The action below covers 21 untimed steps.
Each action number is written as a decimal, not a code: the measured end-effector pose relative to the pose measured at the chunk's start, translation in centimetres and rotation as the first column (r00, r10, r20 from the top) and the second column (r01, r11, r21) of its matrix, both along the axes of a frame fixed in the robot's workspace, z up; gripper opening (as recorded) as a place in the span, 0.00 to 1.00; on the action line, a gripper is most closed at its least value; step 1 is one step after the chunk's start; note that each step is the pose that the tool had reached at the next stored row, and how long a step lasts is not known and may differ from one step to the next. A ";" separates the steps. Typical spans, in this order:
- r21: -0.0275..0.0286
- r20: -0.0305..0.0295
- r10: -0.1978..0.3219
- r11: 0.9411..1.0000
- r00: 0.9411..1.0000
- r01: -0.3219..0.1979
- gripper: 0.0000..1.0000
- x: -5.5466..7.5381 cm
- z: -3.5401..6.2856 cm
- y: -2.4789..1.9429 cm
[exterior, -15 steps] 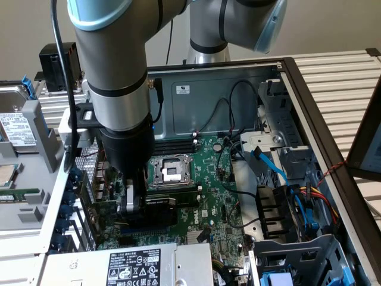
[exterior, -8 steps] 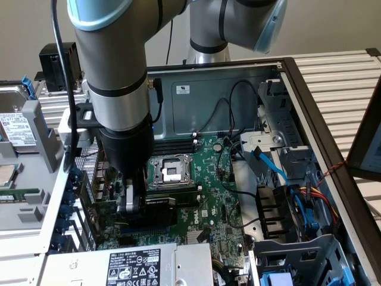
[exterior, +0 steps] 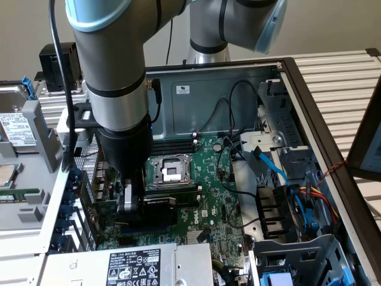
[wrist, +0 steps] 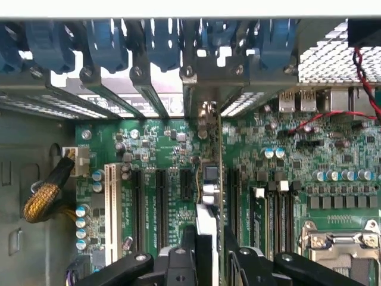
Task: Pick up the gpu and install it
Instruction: 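Insert the gpu into the slot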
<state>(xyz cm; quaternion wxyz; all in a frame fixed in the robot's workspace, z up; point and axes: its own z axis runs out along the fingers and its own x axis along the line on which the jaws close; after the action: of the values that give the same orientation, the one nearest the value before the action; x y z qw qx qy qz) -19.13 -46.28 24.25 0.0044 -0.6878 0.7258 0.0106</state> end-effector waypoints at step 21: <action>0.000 0.000 0.000 1.000 1.000 0.000 0.47 0.0 5.49 -0.01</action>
<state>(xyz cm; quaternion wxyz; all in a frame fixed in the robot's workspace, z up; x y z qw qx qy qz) -19.11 -46.29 29.74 0.0044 -0.6880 0.7256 0.0105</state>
